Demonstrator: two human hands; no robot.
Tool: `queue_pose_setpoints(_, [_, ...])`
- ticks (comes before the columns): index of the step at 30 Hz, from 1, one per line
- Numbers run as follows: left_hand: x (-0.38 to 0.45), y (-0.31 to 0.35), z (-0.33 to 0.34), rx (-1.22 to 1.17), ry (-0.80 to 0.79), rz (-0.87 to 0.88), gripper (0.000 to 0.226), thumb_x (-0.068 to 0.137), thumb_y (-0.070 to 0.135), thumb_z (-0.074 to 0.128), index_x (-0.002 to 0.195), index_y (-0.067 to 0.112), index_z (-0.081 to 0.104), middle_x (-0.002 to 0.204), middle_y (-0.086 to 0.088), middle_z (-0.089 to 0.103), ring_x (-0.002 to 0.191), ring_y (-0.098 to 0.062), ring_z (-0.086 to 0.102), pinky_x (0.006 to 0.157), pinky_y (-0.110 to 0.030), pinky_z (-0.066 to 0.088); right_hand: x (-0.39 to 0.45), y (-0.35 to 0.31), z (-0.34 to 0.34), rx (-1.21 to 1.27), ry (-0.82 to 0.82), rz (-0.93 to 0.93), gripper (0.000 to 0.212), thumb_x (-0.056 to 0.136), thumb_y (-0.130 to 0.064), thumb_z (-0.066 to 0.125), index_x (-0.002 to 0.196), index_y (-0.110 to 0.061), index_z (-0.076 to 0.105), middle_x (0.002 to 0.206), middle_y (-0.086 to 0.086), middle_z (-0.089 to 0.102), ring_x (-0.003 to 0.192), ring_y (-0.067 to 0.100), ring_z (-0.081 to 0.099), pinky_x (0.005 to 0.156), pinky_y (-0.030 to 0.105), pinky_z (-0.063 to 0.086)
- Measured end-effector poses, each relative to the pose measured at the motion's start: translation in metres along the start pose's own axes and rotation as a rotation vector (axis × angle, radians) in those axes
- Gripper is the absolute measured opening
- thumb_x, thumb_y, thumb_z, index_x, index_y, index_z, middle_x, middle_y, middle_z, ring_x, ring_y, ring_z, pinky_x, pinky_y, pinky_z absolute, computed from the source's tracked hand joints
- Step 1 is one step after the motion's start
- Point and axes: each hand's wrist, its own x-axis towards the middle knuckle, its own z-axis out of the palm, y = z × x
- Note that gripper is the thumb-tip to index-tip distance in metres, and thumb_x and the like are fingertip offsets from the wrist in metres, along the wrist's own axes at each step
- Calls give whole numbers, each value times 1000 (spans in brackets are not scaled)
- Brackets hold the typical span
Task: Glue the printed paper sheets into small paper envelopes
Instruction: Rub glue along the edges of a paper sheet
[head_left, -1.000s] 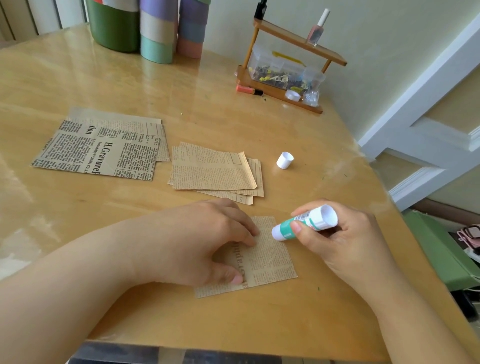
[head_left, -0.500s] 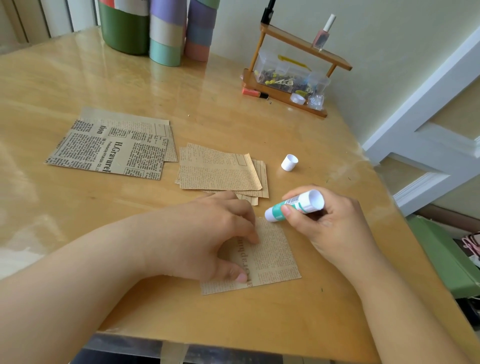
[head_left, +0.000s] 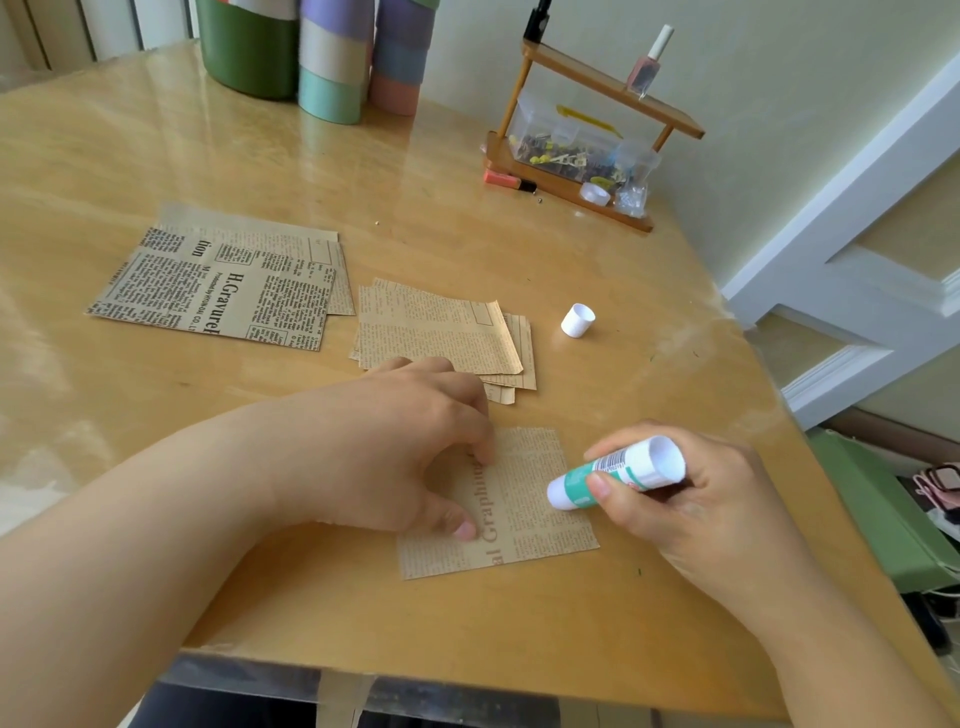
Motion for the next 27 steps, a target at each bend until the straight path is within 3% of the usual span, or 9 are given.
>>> queue_pose_setpoints(9, [-1,-2,-3,-34,-30,-28,59,70,67,61,122,40,49,119,24,37,113,-1,28,100,-25,27,31,3,15,7,44,41,4,73,-20,70,74,-20,66,63,-22,58,51,-3,48,50,2,31])
queue_pose_setpoints(15, [-1,-2,-5,-31,-44,-26,59,71,66,61,123,40,49,120,23,37,114,-3,29,100,-27,29,40,2,18,29,29,41,16,78,-6,74,73,-19,65,60,-25,59,49,-1,45,50,4,33])
queue_pose_setpoints(19, [0,-2,-4,-42,-39,-23,59,70,65,62,122,40,50,120,24,37,113,-2,29,100,-27,28,35,2,17,12,39,32,4,75,-18,70,74,-16,67,62,-20,58,50,-1,46,49,4,31])
queue_pose_setpoints(27, [0,-4,-3,-40,-26,-17,59,70,66,62,122,40,50,120,23,37,111,-1,28,96,-22,27,8,-2,10,-28,38,-16,18,72,-38,63,83,-25,65,70,-6,61,49,4,44,47,6,32])
